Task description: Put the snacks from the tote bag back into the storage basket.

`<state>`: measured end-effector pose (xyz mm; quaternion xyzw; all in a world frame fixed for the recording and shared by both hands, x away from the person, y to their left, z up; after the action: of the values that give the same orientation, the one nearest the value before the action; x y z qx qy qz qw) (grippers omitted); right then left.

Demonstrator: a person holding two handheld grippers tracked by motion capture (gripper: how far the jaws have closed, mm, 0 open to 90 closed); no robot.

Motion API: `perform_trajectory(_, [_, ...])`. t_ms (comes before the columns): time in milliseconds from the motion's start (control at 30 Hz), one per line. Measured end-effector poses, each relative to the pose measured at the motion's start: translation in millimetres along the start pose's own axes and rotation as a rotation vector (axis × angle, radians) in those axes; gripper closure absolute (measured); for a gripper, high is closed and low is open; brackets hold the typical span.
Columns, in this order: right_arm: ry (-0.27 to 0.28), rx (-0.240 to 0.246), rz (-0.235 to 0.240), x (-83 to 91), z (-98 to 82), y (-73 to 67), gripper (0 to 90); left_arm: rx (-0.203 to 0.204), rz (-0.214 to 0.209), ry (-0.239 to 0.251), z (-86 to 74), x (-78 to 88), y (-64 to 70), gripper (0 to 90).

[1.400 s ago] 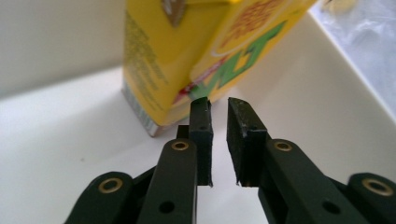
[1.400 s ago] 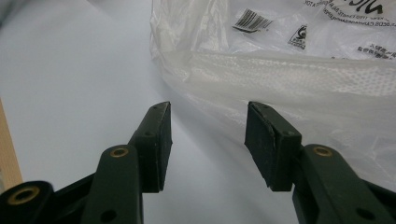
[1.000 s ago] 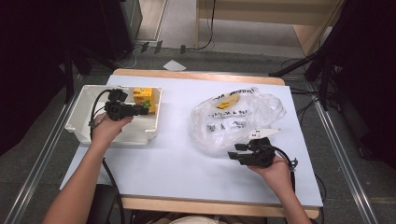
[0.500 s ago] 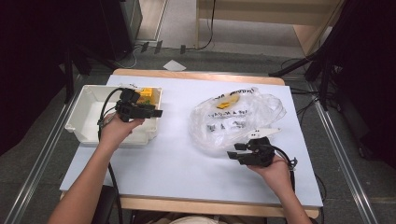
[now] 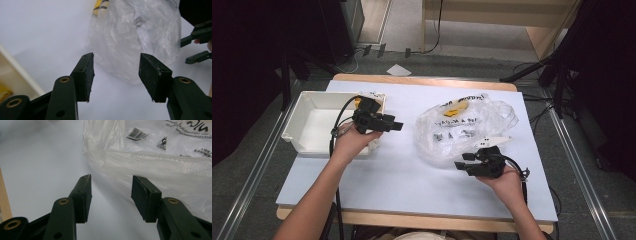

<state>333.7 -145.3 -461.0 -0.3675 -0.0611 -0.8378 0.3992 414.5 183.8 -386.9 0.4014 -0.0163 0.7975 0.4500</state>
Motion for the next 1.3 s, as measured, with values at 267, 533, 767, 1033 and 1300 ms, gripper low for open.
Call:
perform_trajectory(267, [0.005, 0.001, 0.007, 0.1, 1.4, -0.3, 51.7, -0.013, -0.031, -0.002, -5.0, -17.4, 18.9, 45.6])
perform_trajectory(533, [0.007, 0.004, 0.008, 0.5, 1.5, -1.4, 51.6, -0.038, -0.055, -0.011, -16.6, -26.6, 35.9, 44.2])
perform_trajectory(767, [0.007, 0.011, 0.006, 0.5, 1.8, -2.7, 51.6, -0.057, -0.077, -0.019, -27.3, -34.0, 47.9, 42.7])
perform_trajectory(1033, [-0.002, 0.014, 0.009, -1.1, 1.0, -3.3, 51.6, -0.068, -0.091, -0.007, -36.2, -40.6, 53.8, 42.2])
perform_trajectory(1300, [-0.005, 0.016, 0.014, -2.6, -0.1, -4.8, 51.5, -0.089, -0.102, -0.001, -46.0, -50.4, 59.4, 41.6])
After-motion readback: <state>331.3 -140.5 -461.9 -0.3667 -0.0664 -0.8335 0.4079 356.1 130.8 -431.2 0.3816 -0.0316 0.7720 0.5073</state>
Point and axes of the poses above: each handheld gripper's, and its own axes: x roughly backward along the jaws, z roughly out of its top, y roughly to its right, the point moved 3 cm from there along -x, roughly forward along the jaws, and after that the axes turned 4 degrees about -z, right-handed, at the moved point
